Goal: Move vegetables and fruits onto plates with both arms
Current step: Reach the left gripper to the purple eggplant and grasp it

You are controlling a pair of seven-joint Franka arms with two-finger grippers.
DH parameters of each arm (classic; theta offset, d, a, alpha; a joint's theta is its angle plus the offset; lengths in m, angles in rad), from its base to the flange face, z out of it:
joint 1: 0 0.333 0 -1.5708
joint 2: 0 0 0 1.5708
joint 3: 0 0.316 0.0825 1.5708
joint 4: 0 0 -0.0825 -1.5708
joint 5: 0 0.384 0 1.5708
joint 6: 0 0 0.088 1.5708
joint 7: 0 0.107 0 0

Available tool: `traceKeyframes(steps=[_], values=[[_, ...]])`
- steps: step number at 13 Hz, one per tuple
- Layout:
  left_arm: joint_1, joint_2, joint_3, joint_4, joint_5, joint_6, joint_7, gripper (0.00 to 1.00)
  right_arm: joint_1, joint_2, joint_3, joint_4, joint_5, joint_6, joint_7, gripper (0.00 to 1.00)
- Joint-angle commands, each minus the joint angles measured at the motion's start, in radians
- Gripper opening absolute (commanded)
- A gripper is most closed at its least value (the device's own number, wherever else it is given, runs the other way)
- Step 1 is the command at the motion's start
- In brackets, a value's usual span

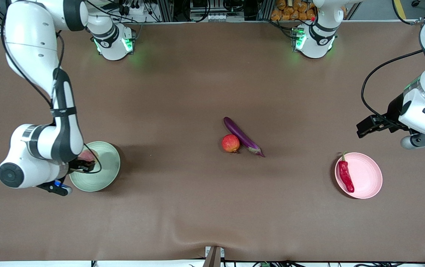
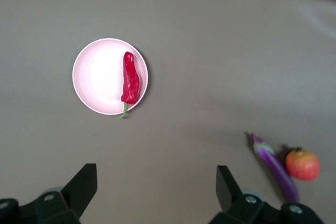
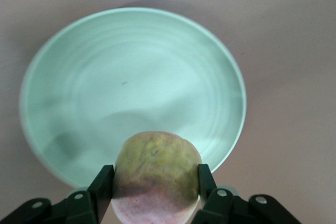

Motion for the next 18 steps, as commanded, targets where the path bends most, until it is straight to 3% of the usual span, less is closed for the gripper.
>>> traceKeyframes(steps=[1, 2, 3, 5, 8, 11, 13, 16, 18], values=[[0.004, -0.037, -0.012, 0.010, 0.060, -0.041, 0.054, 1.00, 0.007, -0.018, 0.020, -0.107, -0.003, 0.101, -0.020, 0.11], [0.006, -0.049, -0.023, 0.010, 0.060, -0.046, 0.054, 1.00, 0.011, -0.017, 0.020, -0.121, 0.006, 0.111, -0.020, 0.16], [0.004, -0.056, -0.023, 0.010, 0.060, -0.047, 0.051, 1.00, 0.009, -0.017, 0.020, -0.122, 0.008, 0.108, -0.020, 0.29], [0.006, -0.080, -0.032, 0.007, 0.060, -0.052, 0.062, 1.00, 0.012, -0.018, 0.021, -0.121, 0.012, 0.097, -0.007, 1.00], [-0.008, -0.124, -0.047, -0.010, 0.044, -0.052, 0.082, 1.00, 0.012, -0.026, 0.021, -0.051, 0.020, -0.001, -0.008, 1.00], [-0.097, -0.188, 0.031, -0.088, 0.040, -0.058, 0.080, 1.00, 0.014, -0.027, 0.020, 0.022, 0.020, -0.079, -0.008, 1.00], [-0.121, -0.193, 0.034, -0.107, 0.020, -0.061, 0.063, 1.00, 0.014, -0.029, 0.020, 0.036, 0.021, -0.093, -0.008, 1.00], [-0.296, -0.192, 0.140, -0.177, 0.009, -0.012, -0.065, 1.00, 0.021, -0.040, 0.023, 0.068, 0.098, -0.147, 0.057, 1.00], [-0.356, -0.184, 0.143, -0.254, 0.009, 0.072, -0.160, 1.00, 0.044, -0.040, 0.023, 0.095, 0.153, -0.219, 0.169, 1.00]])
